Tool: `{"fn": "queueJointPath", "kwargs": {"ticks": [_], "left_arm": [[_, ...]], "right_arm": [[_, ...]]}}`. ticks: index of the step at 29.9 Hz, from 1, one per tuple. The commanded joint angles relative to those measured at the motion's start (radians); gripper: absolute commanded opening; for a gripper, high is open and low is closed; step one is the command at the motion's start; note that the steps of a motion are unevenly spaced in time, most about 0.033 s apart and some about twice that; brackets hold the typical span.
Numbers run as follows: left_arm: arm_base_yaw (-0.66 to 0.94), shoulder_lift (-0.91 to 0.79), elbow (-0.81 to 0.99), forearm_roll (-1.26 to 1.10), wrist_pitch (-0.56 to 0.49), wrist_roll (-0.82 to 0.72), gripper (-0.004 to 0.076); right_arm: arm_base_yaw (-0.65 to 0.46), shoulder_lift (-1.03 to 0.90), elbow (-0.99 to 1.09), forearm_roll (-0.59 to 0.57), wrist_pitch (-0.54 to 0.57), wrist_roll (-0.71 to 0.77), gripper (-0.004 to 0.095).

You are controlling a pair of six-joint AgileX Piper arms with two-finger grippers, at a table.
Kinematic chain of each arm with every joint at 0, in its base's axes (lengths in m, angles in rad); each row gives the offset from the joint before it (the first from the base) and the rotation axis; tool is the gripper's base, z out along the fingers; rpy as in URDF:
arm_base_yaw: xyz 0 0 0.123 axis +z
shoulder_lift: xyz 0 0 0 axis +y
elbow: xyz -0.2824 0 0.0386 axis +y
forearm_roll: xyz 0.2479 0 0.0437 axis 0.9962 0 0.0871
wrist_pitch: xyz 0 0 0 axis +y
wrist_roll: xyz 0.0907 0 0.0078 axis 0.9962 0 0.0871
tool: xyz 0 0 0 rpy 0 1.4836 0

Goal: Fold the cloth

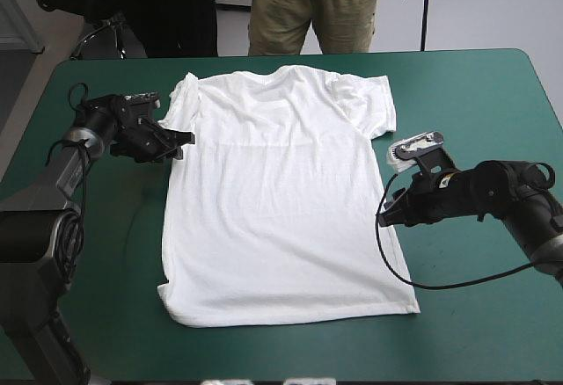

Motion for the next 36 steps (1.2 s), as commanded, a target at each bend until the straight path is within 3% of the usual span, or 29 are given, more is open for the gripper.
{"fn": "queueJointPath", "kwargs": {"ticks": [1,8,10,14,18,24,28,36], "left_arm": [[-0.004,-0.014,-0.036,-0.054,-0.035,0.036,0.0349],[-0.017,0.064,-0.036,-0.100,0.008,0.100,0.0318],[-0.028,0.071,-0.036,-0.096,0.015,0.120,0.0245],[-0.043,0.073,-0.036,-0.074,0.014,0.136,-0.0016],[-0.043,0.073,-0.036,-0.061,0.012,0.141,-0.0017],[-0.043,0.073,-0.036,-0.061,0.014,0.144,-0.0017],[-0.043,0.073,-0.036,-0.061,0.026,0.146,-0.0017],[-0.043,0.073,-0.036,-0.061,0.033,0.146,-0.0017]], "right_arm": [[0.001,-0.020,-0.034,0.028,-0.052,-0.011,0.0331],[0.001,-0.020,-0.034,0.028,-0.089,-0.011,0.0324],[0.001,-0.020,-0.034,0.028,-0.117,-0.011,0.0324],[0.001,-0.015,-0.034,0.028,-0.168,0.006,0.0324],[-0.001,0.041,-0.090,0.000,-0.130,0.030,0.0346],[-0.001,0.217,-0.285,-0.088,-0.107,0.034,0.0460],[-0.005,0.366,-0.431,-0.157,-0.079,0.084,0.0465],[-0.023,0.645,-0.680,-0.155,0.042,0.100,0.0463]]}}
